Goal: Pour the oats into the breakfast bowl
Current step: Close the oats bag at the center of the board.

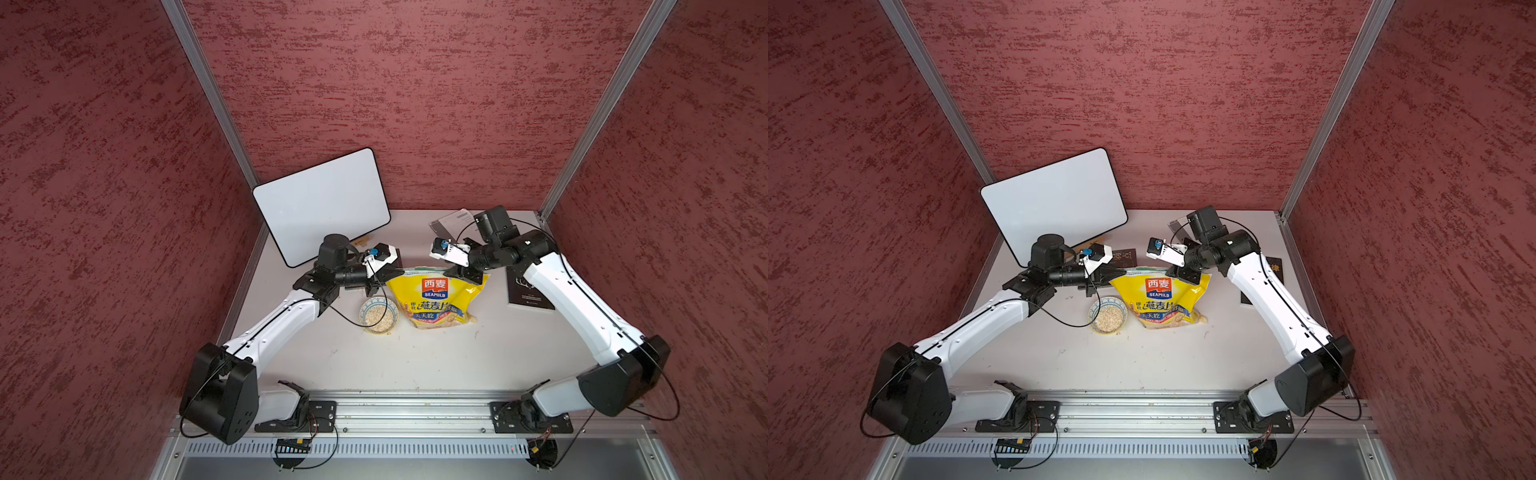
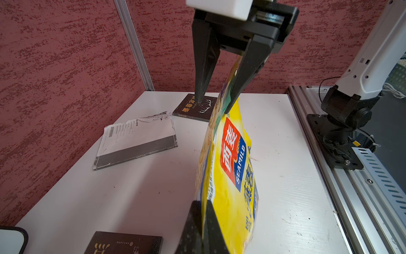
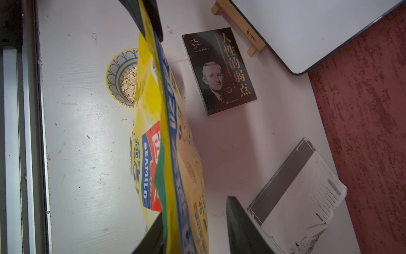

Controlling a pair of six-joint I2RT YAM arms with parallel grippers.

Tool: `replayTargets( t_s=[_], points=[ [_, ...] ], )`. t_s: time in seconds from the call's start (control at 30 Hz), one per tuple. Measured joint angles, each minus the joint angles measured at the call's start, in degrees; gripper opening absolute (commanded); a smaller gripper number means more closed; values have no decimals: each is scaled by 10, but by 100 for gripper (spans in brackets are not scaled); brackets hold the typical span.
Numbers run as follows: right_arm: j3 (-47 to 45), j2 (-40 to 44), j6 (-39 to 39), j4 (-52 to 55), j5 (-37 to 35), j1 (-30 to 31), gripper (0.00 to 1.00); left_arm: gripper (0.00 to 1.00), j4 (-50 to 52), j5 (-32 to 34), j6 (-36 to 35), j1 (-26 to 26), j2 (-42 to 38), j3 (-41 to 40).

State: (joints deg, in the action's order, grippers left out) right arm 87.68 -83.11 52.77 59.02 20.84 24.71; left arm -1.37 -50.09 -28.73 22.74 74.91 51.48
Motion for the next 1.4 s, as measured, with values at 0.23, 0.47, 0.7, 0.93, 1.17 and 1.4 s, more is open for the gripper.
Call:
replayTargets(
  t_s=[0.23, 0.47, 0.7, 0.93, 1.17, 1.4],
  points=[
    [-11, 36, 14, 13, -9, -23, 0, 0, 0, -2, 0, -7, -11, -12],
    [-17, 43, 21, 25, 19, -40, 0, 0, -2, -11, 0, -11, -26, -26],
    [-33, 54, 32, 26, 82, -66, 0, 0, -1, -23, -3, -13, -38, -33],
    [-41, 57, 33, 33, 111, -90, 0, 52, -13, -36, -16, -29, -46, -42],
    [-43, 60, 32, 34, 113, -98, 0, 84, 24, -25, -66, -1, -45, -3],
    [-50, 66, 32, 32, 120, -99, 0, 81, 63, -13, -116, 41, 0, 77]
  ],
)
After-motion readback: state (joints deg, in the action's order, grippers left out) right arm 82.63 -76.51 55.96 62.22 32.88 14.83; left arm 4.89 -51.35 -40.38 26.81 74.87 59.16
